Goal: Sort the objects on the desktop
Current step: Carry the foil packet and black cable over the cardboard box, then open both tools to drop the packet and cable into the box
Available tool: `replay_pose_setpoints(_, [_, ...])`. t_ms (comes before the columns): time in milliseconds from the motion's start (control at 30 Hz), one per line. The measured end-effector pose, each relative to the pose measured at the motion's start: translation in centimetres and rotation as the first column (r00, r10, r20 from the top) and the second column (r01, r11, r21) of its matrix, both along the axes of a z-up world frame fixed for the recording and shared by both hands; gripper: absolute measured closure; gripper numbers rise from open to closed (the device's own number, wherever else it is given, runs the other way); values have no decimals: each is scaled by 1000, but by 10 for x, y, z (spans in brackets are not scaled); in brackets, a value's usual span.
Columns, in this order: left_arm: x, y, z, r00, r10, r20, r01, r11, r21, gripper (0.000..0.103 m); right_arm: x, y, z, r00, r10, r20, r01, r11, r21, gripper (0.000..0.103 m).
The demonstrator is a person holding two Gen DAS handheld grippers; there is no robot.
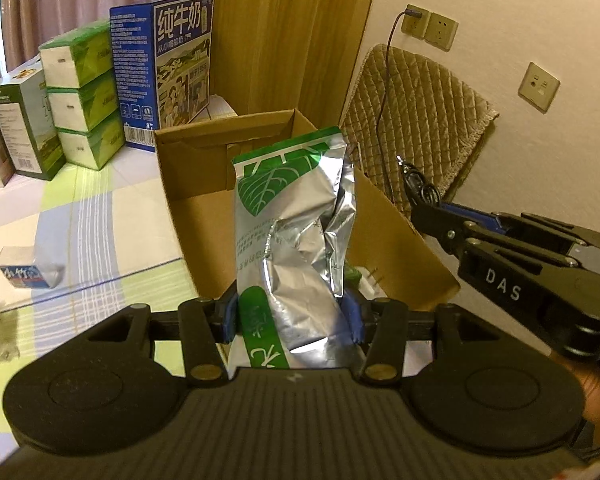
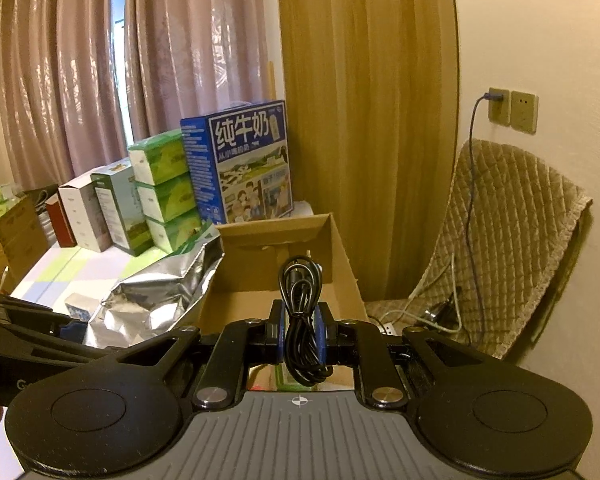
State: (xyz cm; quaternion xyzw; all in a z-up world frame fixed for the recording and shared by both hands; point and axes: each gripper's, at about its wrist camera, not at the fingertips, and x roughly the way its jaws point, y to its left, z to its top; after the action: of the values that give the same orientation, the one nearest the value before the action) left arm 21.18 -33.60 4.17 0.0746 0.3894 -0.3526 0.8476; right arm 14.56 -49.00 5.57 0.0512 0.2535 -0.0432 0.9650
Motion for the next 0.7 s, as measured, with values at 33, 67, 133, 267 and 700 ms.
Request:
replay_pose_setpoints(33, [4,-3,-1,1000,-1,-2,1,1000,0,58,4,-2,-1,1000,-1,-4,1,1000,5,91])
replay_pose_setpoints(67, [7,-6,-2,1000,-3,-4,3,1000,0,58,8,-3,-3,1000,-3,-6,3,1000,7,91])
replay_pose_setpoints(133, [13,-10,-4,1000,0,-11,0,1000,-2,58,14,-7,-6,1000,-6,-12,6,1000,10,91])
replay_pose_setpoints(267, [22,-17,-10,1000,4,-22,-4,1000,-2,58,24,-12,-11,1000,-7,-27,8,1000,20,91])
replay_pose_setpoints(700, [43,-26,-28,998,35,-56,-36,999,-18,56,44,-14,-23,999,-5,-51,6,1000,24,91])
